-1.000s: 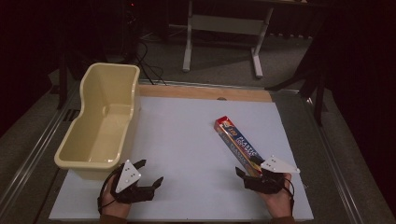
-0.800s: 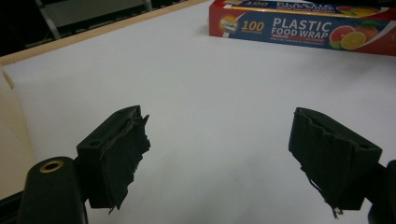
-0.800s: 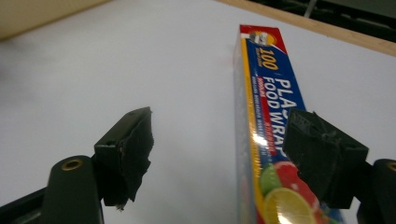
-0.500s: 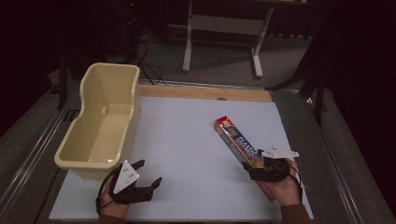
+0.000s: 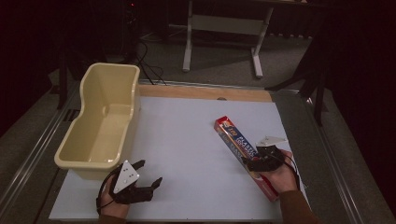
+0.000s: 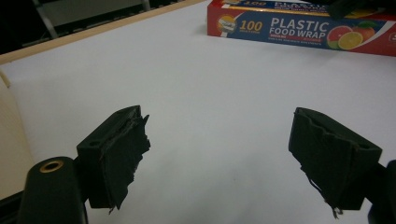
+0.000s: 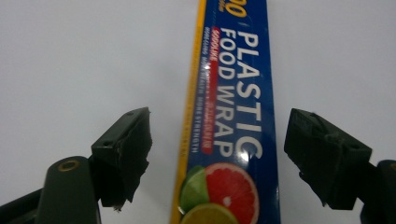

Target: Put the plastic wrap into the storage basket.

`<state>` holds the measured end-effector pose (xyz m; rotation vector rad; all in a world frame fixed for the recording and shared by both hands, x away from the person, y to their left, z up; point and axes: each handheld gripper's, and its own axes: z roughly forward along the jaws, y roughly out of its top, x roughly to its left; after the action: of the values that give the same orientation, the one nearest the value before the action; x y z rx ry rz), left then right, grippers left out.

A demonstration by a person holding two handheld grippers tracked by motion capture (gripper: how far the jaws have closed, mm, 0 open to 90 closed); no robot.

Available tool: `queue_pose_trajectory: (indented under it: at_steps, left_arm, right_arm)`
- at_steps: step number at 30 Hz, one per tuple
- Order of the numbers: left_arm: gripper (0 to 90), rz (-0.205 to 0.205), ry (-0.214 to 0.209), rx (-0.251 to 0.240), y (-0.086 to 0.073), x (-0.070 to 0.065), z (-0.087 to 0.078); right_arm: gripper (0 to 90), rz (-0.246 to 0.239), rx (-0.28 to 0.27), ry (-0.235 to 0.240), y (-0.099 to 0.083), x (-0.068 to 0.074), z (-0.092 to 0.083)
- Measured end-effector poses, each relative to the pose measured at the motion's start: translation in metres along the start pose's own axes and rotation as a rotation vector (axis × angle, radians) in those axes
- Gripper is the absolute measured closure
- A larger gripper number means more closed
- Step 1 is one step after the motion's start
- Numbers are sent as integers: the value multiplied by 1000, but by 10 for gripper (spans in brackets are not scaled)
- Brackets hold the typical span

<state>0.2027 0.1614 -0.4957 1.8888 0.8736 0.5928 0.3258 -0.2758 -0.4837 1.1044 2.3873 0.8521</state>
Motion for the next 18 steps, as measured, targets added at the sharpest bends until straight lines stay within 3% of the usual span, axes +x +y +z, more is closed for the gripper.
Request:
queue_pose_trajectory:
  at_steps: [9, 11, 14, 18]
  left_arm:
    - [187, 3, -5, -1, 0, -1, 1]
    - [187, 2, -4, -2, 0, -2, 1]
    - [187, 2, -8, 0, 0, -2, 1]
    - [187, 7, -12, 0, 0, -4, 1]
  right_arm:
    - [312, 26, 97, 6, 1, -7, 20]
    - [366, 25, 104, 29, 2, -7, 22]
    - [378, 45, 114, 40, 3, -9, 23]
    - [400, 75, 120, 28, 3, -8, 23]
